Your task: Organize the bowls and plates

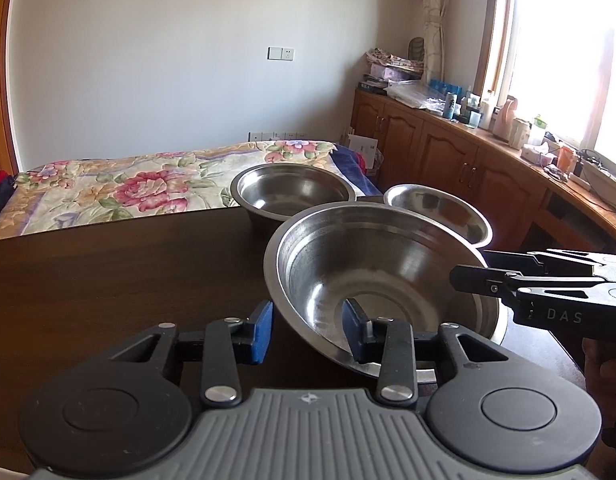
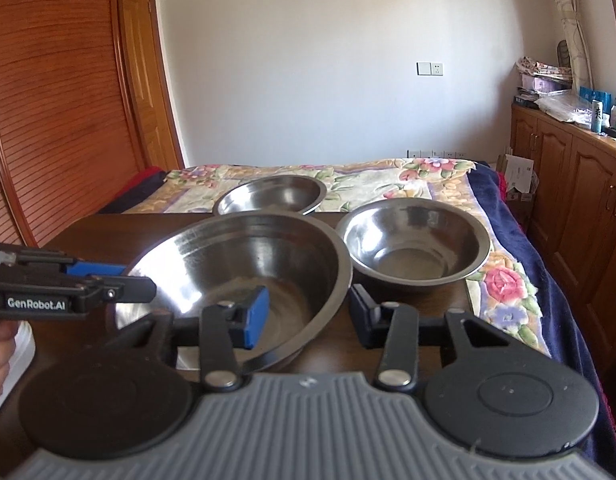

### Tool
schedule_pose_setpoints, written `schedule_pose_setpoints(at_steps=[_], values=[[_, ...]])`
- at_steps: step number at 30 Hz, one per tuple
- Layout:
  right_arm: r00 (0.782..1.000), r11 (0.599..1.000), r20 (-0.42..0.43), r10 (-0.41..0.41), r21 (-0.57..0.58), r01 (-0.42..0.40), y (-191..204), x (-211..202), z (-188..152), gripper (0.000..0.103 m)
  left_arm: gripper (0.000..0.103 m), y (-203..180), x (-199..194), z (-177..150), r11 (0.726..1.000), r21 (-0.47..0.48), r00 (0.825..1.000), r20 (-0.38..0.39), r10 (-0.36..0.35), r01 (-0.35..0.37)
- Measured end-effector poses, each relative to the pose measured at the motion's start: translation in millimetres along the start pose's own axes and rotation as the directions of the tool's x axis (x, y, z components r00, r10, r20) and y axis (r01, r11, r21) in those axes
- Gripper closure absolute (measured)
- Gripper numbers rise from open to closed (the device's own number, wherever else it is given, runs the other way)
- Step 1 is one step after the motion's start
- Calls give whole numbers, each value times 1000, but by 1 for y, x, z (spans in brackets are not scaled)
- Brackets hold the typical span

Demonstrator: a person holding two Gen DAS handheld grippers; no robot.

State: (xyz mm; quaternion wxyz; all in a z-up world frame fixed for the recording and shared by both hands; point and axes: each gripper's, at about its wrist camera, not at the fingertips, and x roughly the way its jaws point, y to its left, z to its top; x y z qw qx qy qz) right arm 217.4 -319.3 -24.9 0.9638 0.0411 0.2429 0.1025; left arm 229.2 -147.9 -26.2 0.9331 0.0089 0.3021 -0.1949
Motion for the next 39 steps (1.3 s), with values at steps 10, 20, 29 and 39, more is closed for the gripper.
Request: schedule_pose_setpoints(at_steps=[10, 20, 29, 39], values=[[1000, 1000, -17, -1, 16, 2, -4, 5, -2, 71, 70, 0, 0, -1, 1000, -1, 1000, -1, 8, -8], [1000, 1000, 10, 7, 20, -7, -1, -8, -1, 75, 71, -3, -10, -3, 1000, 7, 1000, 8, 13, -13], [999, 1000, 48, -4, 1, 4, 12, -31, 1, 75, 71, -4, -41, -7, 1000, 13, 999, 50, 1, -1], [998, 1000, 67, -11, -7, 11, 24, -53, -5, 75, 72, -6, -76, -15, 1000, 25, 996, 86, -12, 10]])
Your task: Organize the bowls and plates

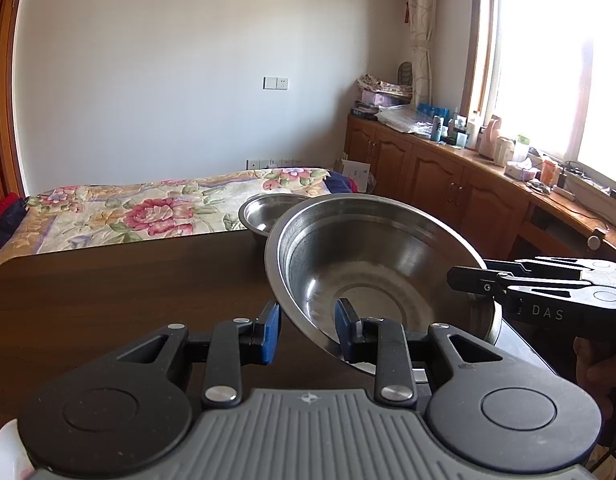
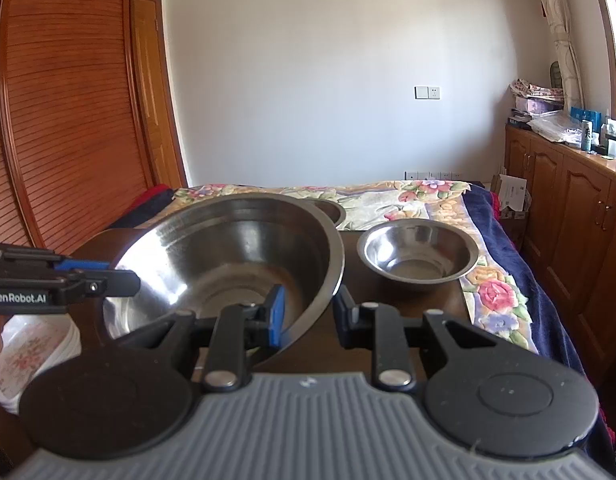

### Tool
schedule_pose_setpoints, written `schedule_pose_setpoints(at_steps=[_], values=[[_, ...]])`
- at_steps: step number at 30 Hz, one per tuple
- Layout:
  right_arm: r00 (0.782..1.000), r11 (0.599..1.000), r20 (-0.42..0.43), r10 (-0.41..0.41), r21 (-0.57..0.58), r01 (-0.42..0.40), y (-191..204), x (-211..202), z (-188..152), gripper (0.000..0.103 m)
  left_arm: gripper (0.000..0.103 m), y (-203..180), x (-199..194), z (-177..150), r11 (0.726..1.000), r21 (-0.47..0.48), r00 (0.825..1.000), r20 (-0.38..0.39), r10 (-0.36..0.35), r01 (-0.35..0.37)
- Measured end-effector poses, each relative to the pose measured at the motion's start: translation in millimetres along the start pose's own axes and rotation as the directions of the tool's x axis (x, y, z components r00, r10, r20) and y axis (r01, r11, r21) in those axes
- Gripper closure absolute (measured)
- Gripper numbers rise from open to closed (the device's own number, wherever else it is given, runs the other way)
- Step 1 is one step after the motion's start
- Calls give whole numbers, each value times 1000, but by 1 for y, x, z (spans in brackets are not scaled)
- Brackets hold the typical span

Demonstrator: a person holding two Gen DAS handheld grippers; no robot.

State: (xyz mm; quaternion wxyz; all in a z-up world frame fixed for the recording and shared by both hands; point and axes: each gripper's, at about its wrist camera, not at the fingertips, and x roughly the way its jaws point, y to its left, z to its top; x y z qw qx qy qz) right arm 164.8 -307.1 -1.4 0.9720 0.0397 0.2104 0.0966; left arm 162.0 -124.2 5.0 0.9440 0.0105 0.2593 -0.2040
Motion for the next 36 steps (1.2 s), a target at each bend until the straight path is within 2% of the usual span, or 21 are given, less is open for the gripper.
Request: schedule_pose_setpoints(at_steps=[26, 36], values=[[1000, 999, 26, -14, -52, 15, 34, -46, -14, 74, 71, 6, -70, -24, 1000, 15, 999, 47, -14, 13], [1000, 998, 4, -3, -64, 3, 42, -45, -25, 74, 72, 15, -75, -37, 1000, 12, 1000, 23, -11, 11]])
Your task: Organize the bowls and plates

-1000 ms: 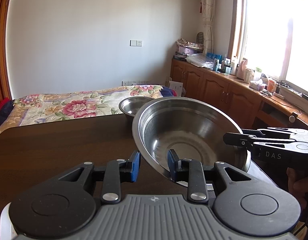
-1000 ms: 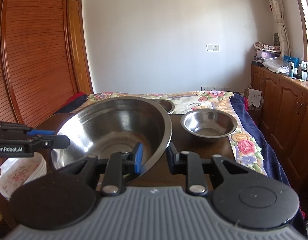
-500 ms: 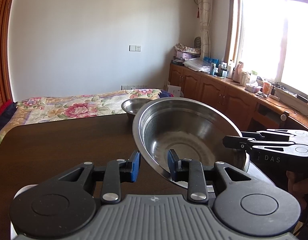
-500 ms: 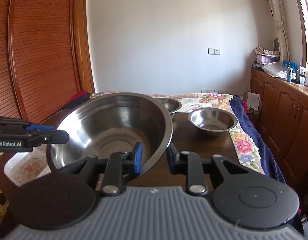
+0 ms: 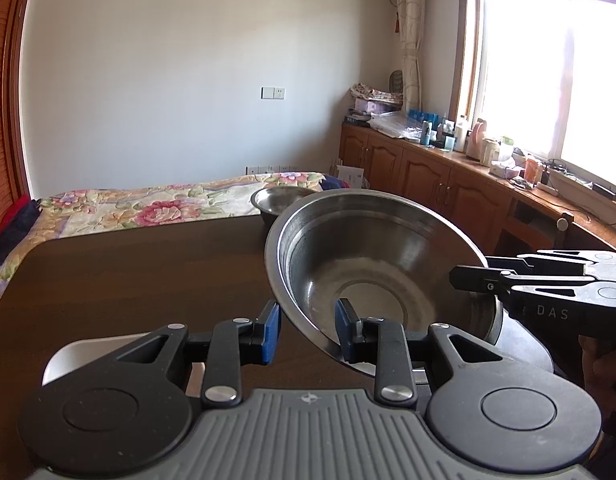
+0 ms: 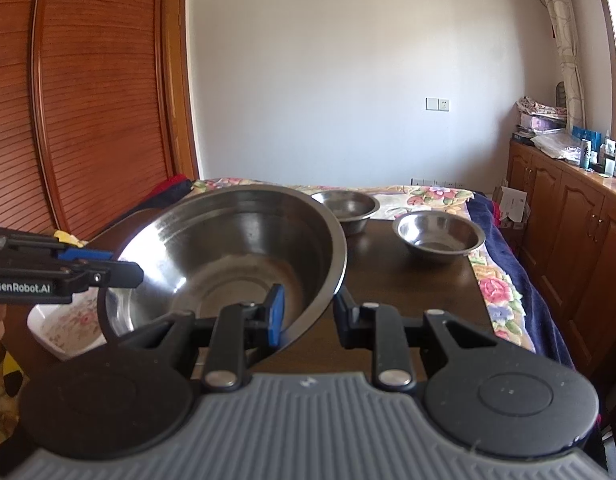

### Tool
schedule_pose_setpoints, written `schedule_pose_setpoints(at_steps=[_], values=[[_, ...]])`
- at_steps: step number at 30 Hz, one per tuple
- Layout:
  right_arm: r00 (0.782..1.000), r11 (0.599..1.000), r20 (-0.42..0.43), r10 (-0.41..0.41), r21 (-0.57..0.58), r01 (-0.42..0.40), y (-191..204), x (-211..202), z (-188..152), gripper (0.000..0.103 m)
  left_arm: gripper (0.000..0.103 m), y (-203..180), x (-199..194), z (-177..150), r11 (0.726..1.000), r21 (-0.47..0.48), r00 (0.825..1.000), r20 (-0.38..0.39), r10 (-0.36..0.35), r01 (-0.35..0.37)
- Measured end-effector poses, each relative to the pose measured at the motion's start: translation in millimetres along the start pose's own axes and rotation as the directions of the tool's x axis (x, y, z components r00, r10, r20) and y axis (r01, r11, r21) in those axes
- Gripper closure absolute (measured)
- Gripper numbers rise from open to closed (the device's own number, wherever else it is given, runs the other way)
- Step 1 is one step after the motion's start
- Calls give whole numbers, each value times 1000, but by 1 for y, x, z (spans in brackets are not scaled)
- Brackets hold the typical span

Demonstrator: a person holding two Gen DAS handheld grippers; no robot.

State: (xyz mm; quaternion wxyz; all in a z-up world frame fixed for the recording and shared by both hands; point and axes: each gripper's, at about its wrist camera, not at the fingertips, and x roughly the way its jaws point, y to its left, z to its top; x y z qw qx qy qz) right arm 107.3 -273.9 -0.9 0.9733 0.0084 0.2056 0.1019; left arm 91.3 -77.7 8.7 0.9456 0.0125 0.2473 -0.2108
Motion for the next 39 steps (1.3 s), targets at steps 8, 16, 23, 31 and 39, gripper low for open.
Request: schedule_pose_setpoints(at_steps=[8, 16, 23, 31, 39], values=[[999, 1000, -33, 12, 2, -12, 6, 3, -13, 74, 71, 4, 0, -14, 1000, -13, 999, -33, -3, 3], [997, 1000, -73, 20, 16, -19, 11, 7, -27, 74, 71, 6, 2, -28, 1000, -26, 998, -70, -8, 6], [997, 1000, -79, 19, 17, -18, 13, 6, -28, 74, 72, 5, 6, -34, 1000, -31, 996, -85, -6, 3], [996, 999, -92, 19, 28, -17, 14, 5, -32, 74, 72, 6, 8, -38, 999, -34, 995, -101, -8, 5], [995, 999, -102, 20, 28, -17, 14, 7, -30, 73, 71, 5, 14, -36, 999, -35, 994, -114, -4, 0]])
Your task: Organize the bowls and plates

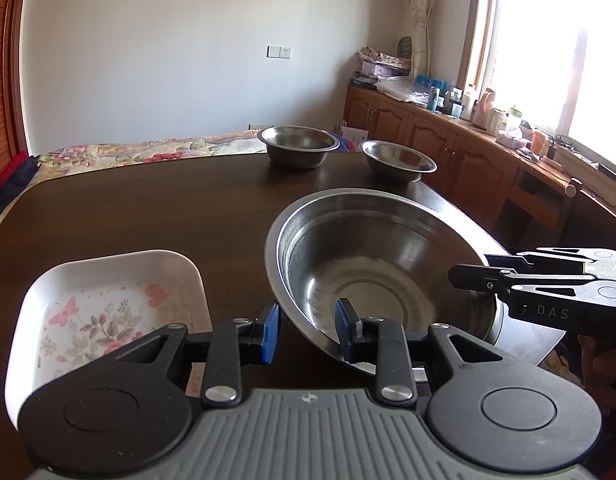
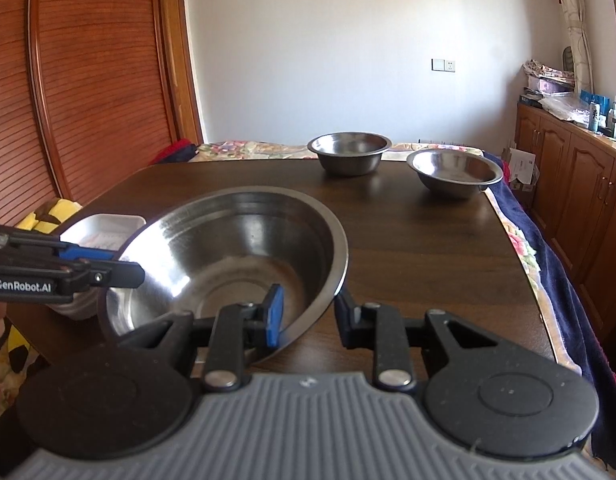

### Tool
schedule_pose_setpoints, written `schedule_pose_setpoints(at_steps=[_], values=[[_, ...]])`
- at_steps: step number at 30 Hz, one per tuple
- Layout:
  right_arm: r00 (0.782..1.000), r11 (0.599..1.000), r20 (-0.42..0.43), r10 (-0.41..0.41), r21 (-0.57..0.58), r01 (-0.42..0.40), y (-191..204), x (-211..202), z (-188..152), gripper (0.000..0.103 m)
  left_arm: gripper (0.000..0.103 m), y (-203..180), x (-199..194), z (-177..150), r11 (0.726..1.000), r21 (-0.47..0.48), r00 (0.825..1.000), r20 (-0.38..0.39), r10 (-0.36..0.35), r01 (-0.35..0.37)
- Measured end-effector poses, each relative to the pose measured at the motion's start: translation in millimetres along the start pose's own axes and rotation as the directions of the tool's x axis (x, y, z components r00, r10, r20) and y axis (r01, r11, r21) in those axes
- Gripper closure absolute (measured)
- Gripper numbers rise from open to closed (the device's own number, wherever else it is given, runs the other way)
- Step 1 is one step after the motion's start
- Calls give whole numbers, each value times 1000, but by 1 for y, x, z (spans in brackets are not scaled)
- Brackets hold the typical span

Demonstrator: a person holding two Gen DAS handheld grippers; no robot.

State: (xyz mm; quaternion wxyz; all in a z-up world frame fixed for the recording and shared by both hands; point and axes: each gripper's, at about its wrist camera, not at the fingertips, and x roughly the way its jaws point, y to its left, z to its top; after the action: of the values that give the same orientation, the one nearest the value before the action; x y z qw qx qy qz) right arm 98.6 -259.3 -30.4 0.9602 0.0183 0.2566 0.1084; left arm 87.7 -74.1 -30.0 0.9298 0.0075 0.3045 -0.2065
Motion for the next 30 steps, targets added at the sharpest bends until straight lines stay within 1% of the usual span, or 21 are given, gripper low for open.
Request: schedule_pose_setpoints(at_steps=[5, 10, 12, 14, 16, 17, 20, 21, 22, 23, 26, 27, 28, 30], values=[[1000, 1000, 0, 3, 3, -3, 0, 1, 0, 73, 71, -1, 1, 1, 1000, -1, 1000, 1, -2, 2], [1000, 1000, -1, 6, 15, -6, 1, 2, -1, 70, 71, 2, 2, -1, 1000, -12, 1000, 3, -11, 11], [1000, 1000, -4, 7, 13, -7, 2, 2, 0, 67, 70, 2, 3, -1, 1000, -15, 1000, 5, -10, 10], [1000, 1000, 2, 6, 5, -6, 3, 0, 2, 61, 68, 3, 2, -1, 1000, -10, 1000, 10, -4, 4], [1000, 1000, 13, 1, -6, -1, 3, -3, 3, 59, 67, 4, 1, -1, 1000, -7, 1000, 20, 0, 1], [1000, 1000, 18, -1, -6, 1, 1, -5, 4, 56, 66, 5, 0, -1, 1000, -9, 1000, 22, 0, 0], [999, 1000, 40, -10, -2, 10, -3, -11, 10, 55, 57, 8, -2, 2, 1000, -13, 999, 33, 9, -9], [999, 1000, 50, -14, 0, 14, -4, -14, 13, 54, 50, 9, -3, 3, 1000, -13, 999, 39, 13, -12], [998, 1000, 59, -19, -1, 19, -6, -17, 15, 48, 44, 9, -4, 4, 1000, -10, 999, 44, 16, -15], [997, 1000, 70, -24, -5, 25, -7, -19, 18, 43, 43, 11, -5, 7, 1000, -4, 999, 50, 21, -21], [994, 999, 103, -45, -24, 47, -10, -25, 30, 39, 32, 14, -9, 14, 999, 4, 997, 73, 38, -38], [993, 998, 111, -49, -29, 53, -11, -25, 35, 37, 24, 16, -10, 16, 999, 2, 996, 82, 42, -42], [992, 998, 116, -52, -34, 56, -12, -25, 38, 34, 17, 18, -11, 19, 999, 1, 995, 91, 47, -47], [991, 997, 124, -59, -46, 65, -14, -23, 45, 27, 10, 21, -12, 25, 998, 8, 993, 105, 60, -61]])
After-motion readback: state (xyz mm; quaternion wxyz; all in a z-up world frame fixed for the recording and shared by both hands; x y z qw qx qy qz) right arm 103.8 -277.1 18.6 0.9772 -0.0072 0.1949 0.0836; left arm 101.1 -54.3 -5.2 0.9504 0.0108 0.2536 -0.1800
